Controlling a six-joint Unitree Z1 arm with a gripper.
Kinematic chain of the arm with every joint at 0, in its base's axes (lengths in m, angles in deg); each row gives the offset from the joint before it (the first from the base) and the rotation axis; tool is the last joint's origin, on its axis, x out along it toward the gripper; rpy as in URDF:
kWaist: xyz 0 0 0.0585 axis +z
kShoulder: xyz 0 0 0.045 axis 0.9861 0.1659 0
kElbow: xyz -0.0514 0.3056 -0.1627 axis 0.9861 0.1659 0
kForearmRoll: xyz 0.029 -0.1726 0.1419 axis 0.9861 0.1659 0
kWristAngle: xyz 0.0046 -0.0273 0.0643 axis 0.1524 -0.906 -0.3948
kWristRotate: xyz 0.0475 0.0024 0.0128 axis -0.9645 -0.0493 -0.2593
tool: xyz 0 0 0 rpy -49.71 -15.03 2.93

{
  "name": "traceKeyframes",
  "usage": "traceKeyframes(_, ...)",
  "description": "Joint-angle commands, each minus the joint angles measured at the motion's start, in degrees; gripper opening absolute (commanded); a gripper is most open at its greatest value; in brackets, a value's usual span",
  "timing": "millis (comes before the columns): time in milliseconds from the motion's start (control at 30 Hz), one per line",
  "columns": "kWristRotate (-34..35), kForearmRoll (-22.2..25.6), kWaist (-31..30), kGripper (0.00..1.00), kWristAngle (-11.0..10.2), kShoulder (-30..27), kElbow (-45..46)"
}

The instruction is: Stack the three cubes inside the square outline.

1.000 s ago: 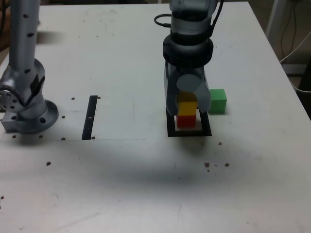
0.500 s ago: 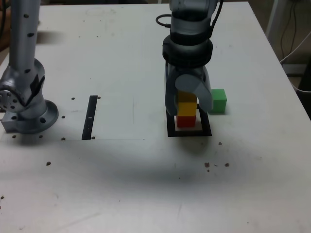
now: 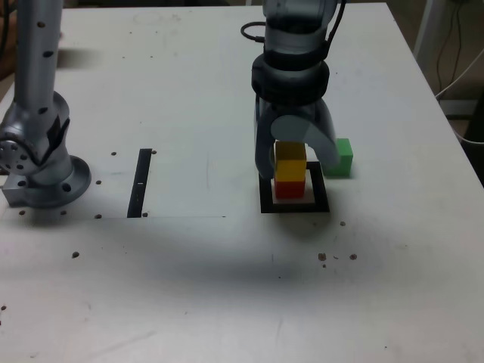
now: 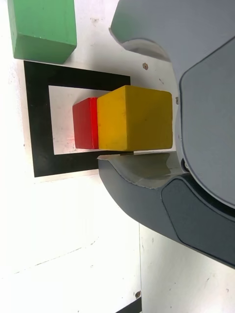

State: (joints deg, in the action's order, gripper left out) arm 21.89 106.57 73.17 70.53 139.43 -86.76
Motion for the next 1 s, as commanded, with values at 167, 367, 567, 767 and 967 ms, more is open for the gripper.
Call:
traceKeyframes(167,0.36,0.08,0.07,0.99,-0.45,-0.24,0.06)
traceKeyframes(367,1.45,1.91,0.08,0.99,-2.14,-2.3,0.36)
traceKeyframes(567,1.56,6.86,0.08,0.99,-2.65,-5.04,-0.96)
traceKeyframes(767,0.52,10.8,0.1,0.99,-3.86,-7.04,-3.43)
traceKeyframes(967,-4.12,12.72,0.8,0.99,-5.31,-7.54,-7.27)
